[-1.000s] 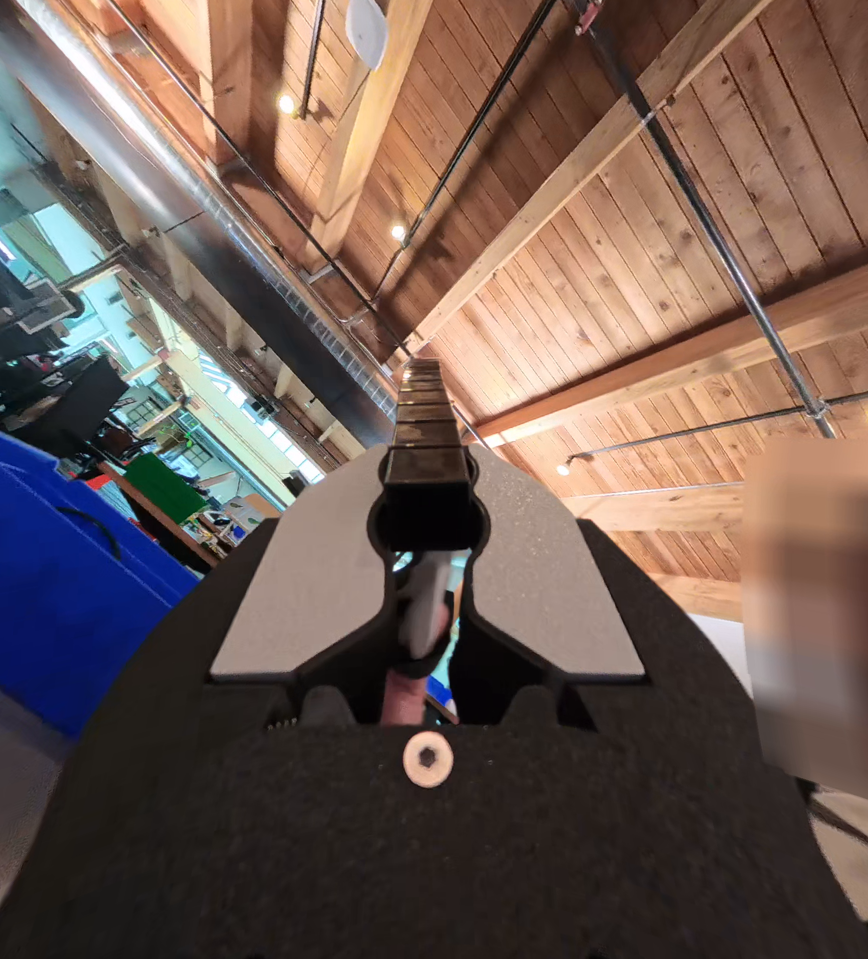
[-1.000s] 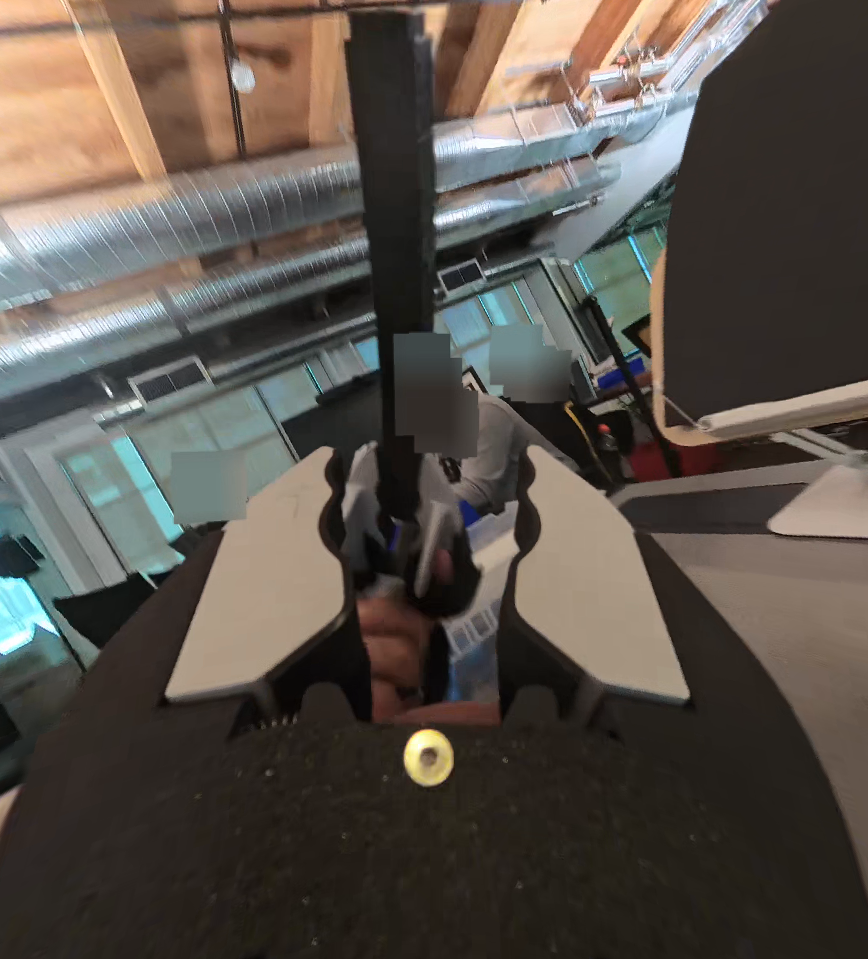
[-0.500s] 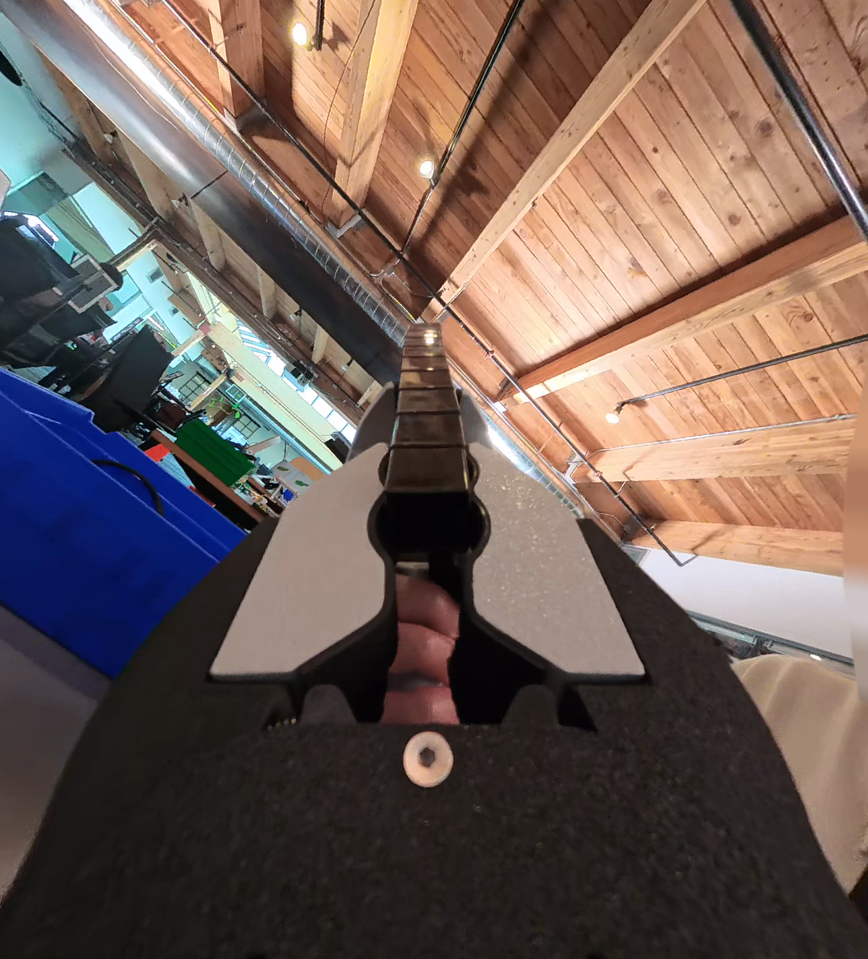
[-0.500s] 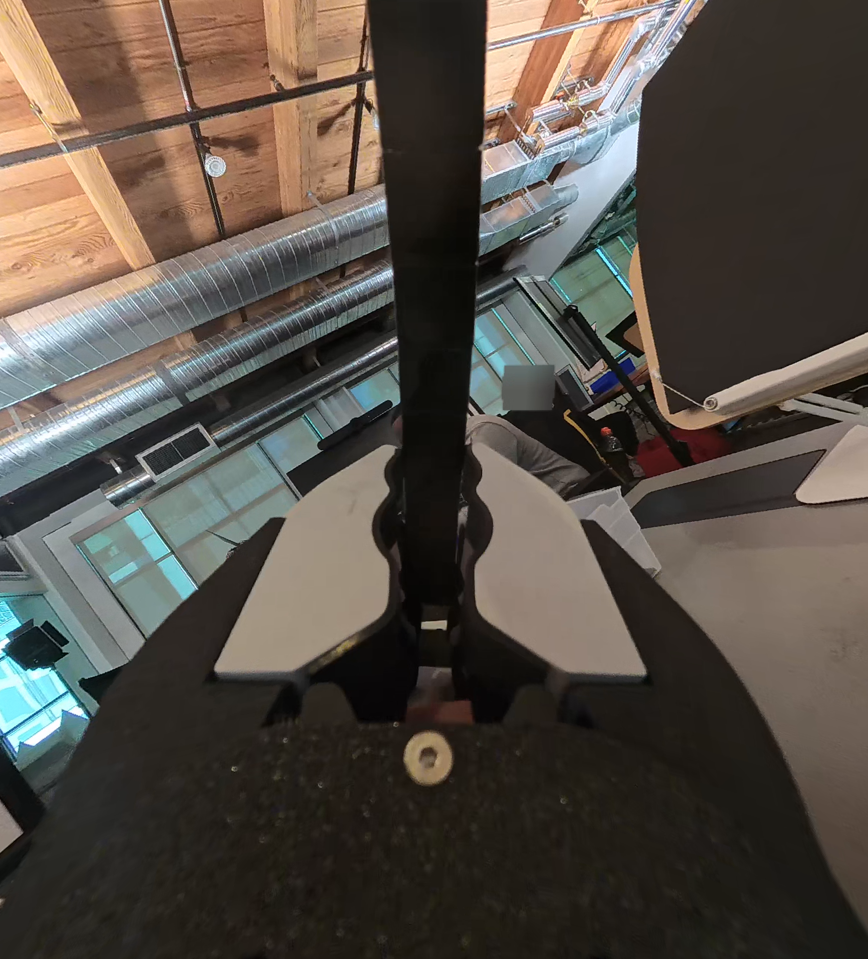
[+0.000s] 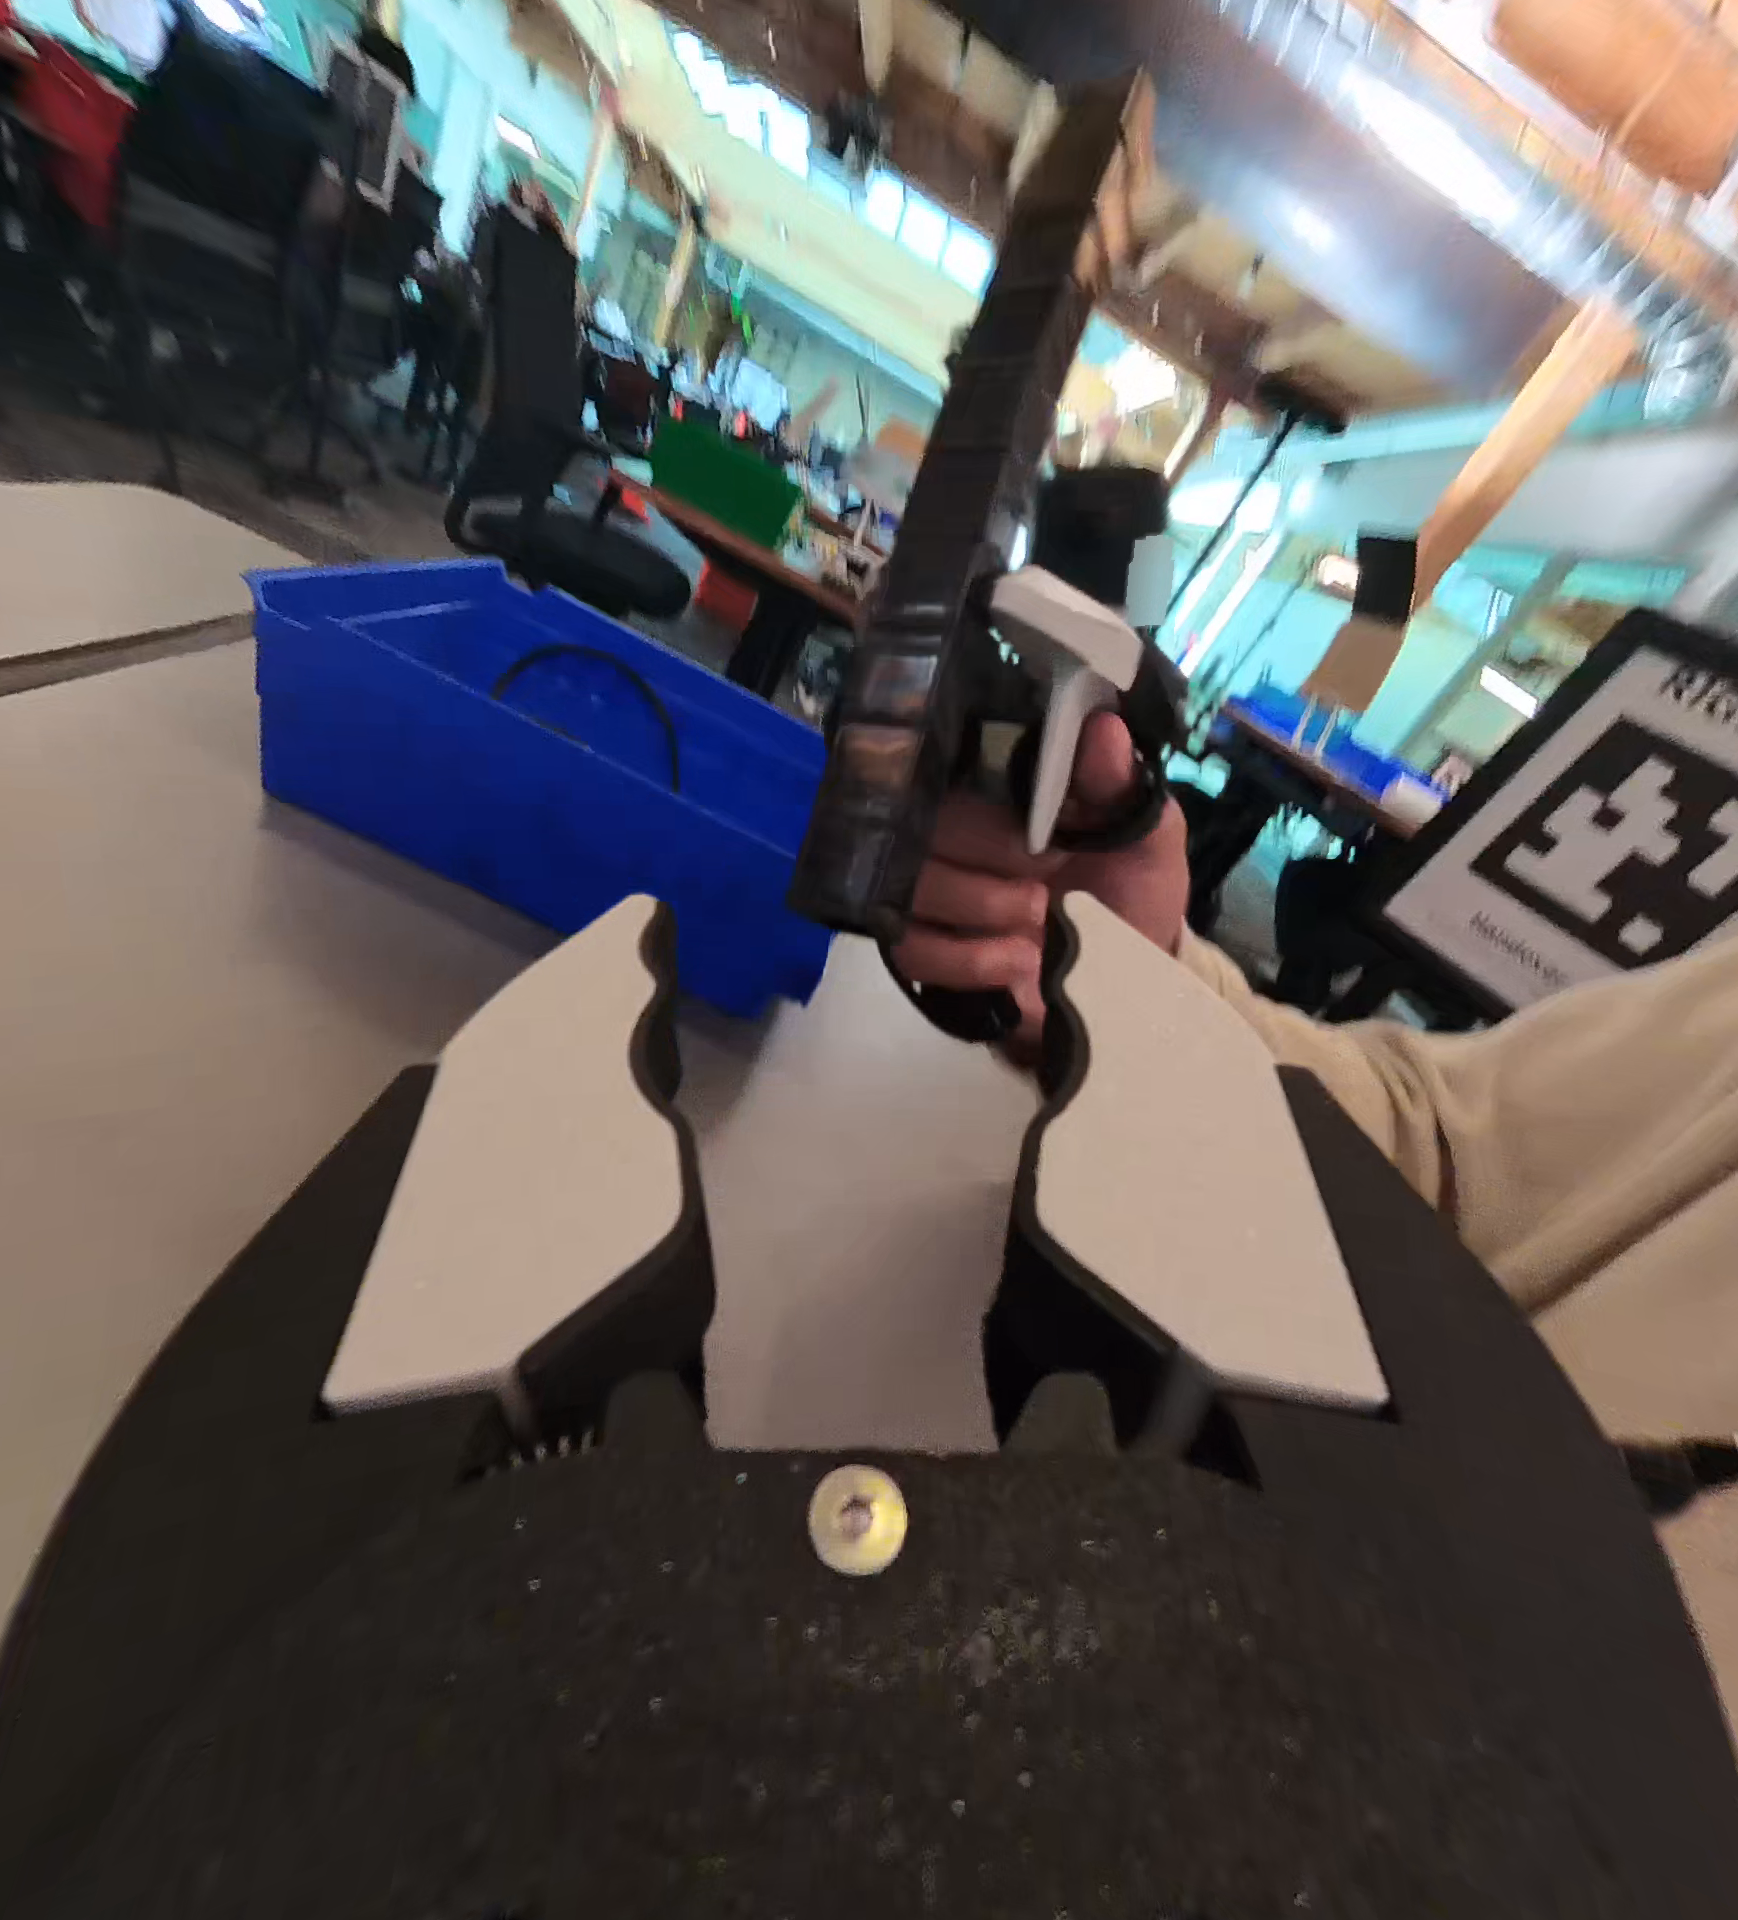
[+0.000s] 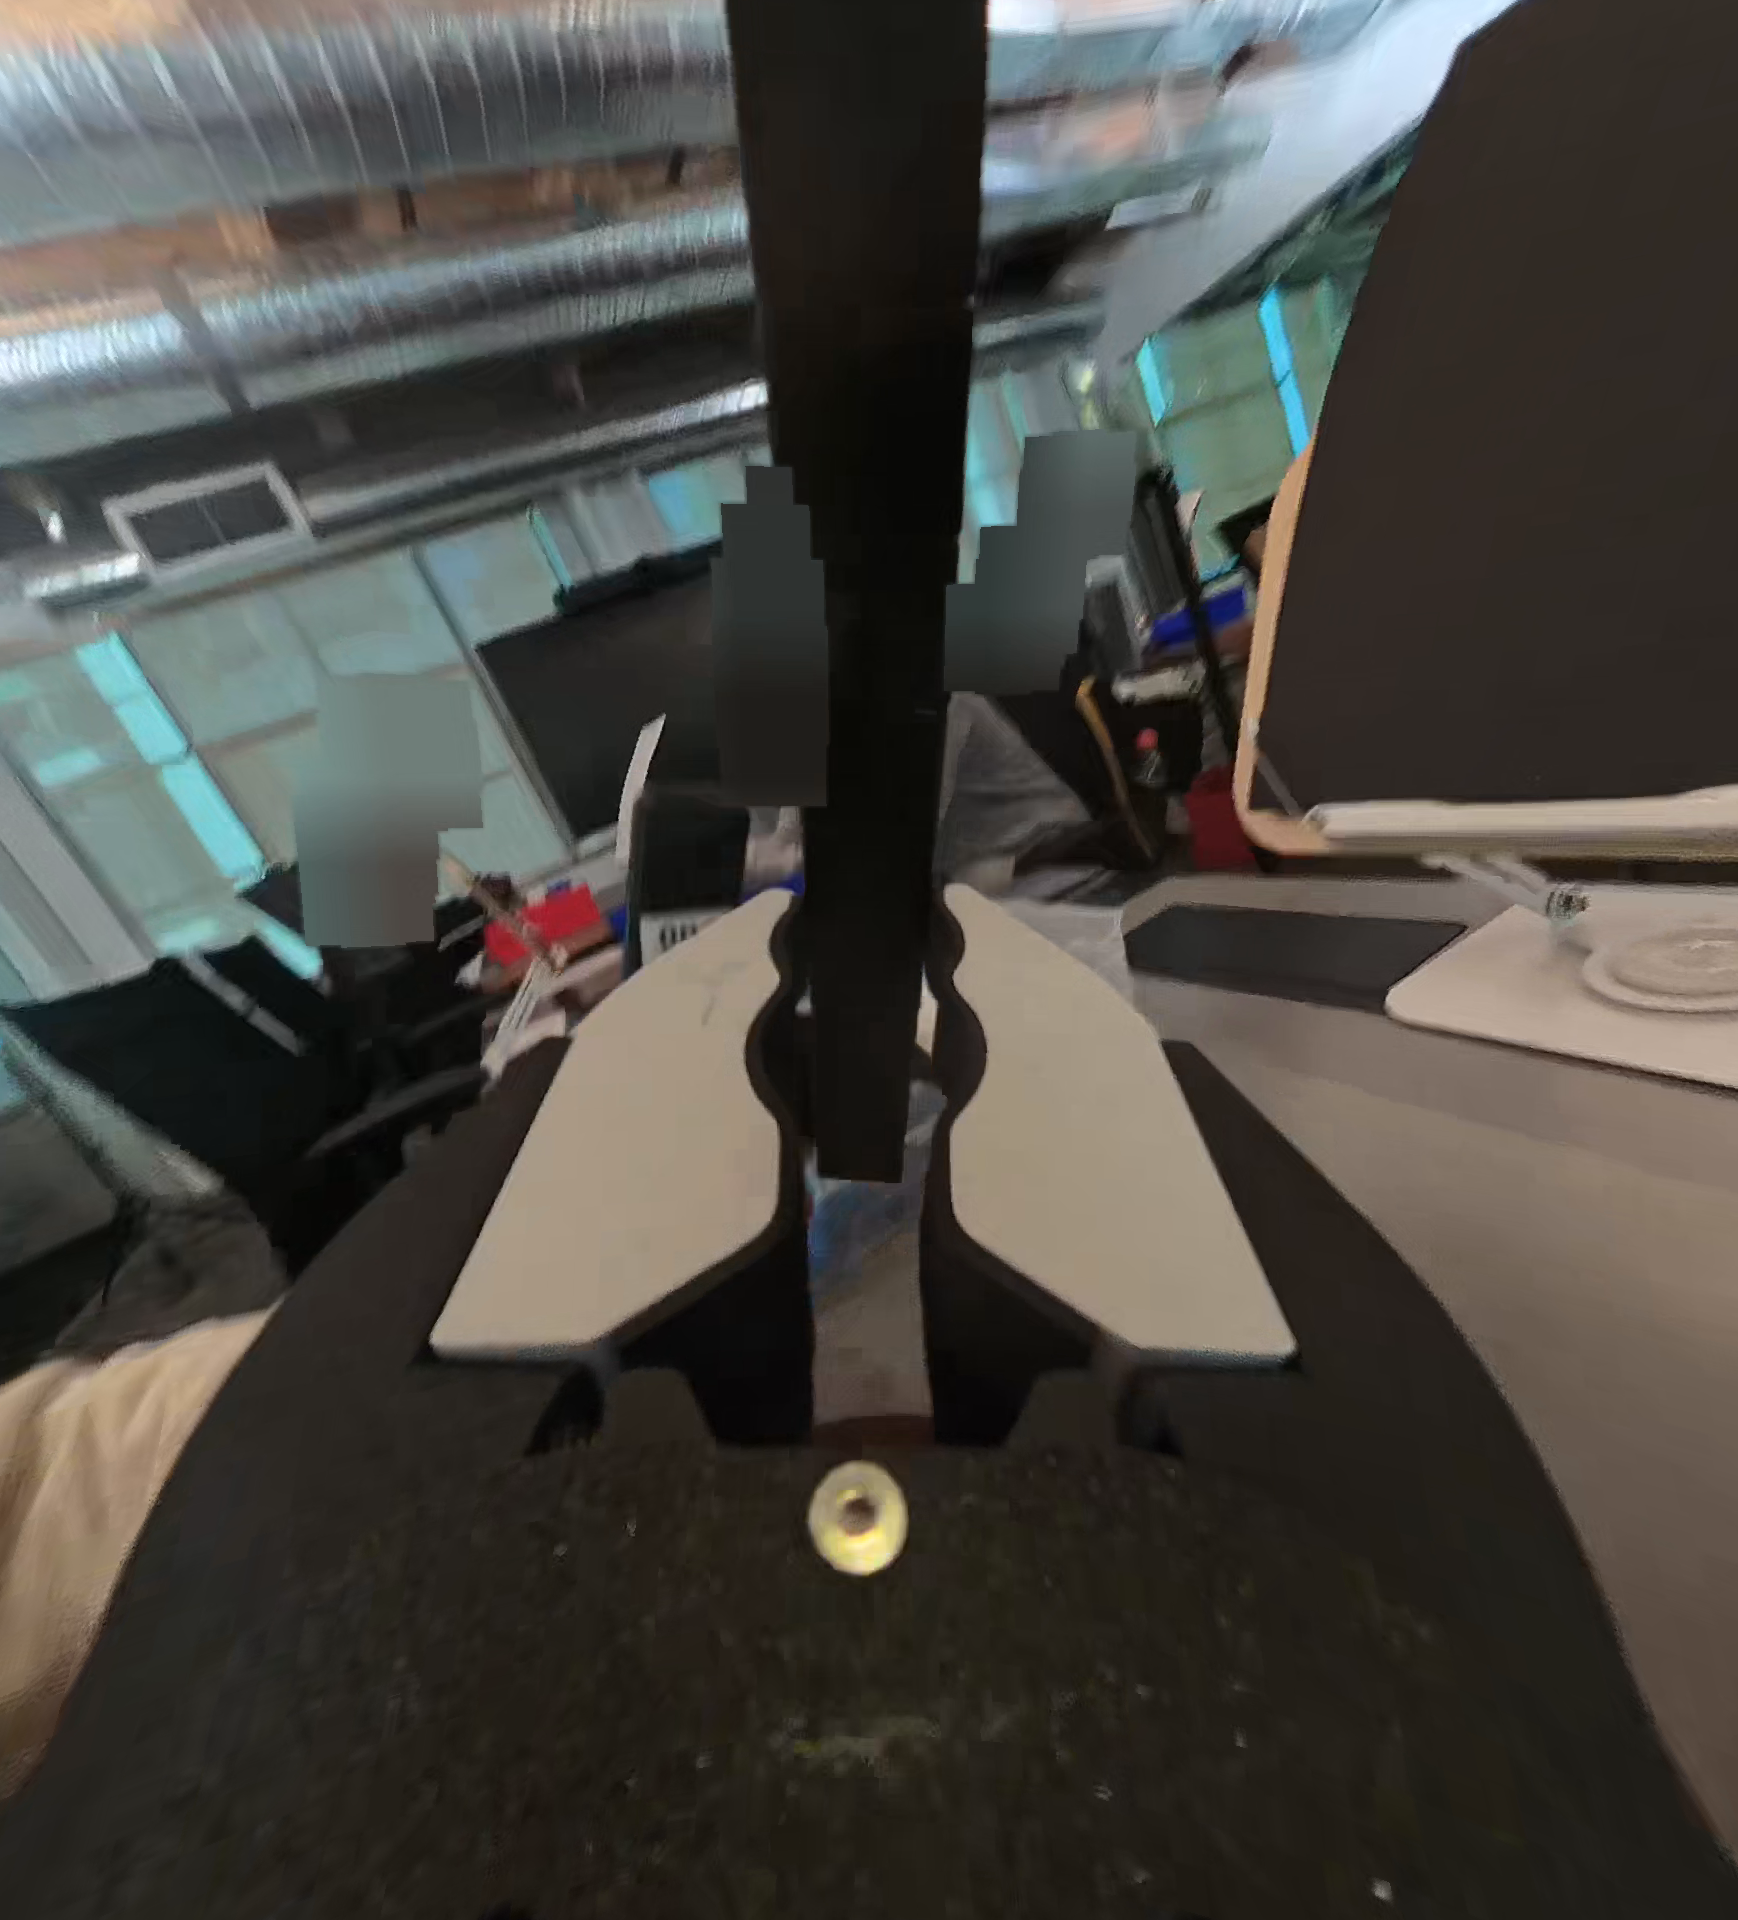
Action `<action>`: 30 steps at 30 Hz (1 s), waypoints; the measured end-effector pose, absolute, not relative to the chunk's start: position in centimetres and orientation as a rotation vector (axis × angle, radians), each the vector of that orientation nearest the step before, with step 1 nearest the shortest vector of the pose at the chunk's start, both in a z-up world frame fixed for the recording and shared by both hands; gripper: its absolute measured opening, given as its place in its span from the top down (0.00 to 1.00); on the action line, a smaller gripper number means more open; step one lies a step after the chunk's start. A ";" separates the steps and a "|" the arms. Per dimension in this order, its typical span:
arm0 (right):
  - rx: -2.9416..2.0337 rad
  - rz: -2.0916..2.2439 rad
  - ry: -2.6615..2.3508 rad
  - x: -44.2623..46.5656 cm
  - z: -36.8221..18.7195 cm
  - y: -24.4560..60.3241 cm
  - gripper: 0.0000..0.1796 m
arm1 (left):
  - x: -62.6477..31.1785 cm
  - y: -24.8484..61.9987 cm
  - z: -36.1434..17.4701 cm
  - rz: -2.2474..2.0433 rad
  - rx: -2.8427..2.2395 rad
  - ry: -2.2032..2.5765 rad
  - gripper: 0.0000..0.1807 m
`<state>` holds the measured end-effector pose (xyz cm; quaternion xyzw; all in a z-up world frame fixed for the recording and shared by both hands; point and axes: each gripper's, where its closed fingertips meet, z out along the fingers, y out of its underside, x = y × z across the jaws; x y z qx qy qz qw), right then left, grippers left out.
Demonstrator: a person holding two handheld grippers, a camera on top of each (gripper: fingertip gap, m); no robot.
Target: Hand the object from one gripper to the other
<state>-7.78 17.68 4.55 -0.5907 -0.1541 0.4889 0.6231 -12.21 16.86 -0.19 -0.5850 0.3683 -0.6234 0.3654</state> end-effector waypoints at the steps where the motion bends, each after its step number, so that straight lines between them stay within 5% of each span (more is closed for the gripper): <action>1: -1.420 1.159 -0.435 -8.6 3.8 17.4 0.88 | -12.7 16.6 0.1 -1.575 -1.514 1.001 0.66; 16: -1.771 1.451 -0.950 -19.0 -5.7 11.1 0.88 | -16.2 17.0 3.6 -1.552 -1.539 1.012 0.72; 20: -1.797 1.426 -0.969 -19.6 -6.4 10.9 0.88 | -16.5 16.3 2.8 -1.605 -1.540 1.077 0.88; 27: -1.725 1.426 -0.906 -19.0 -5.2 11.6 0.88 | -16.6 16.6 4.0 -1.614 -1.499 1.021 0.88; 30: -1.702 1.398 -0.891 -18.6 -5.1 12.0 0.79 | -17.0 16.9 4.7 -1.634 -1.485 0.976 0.88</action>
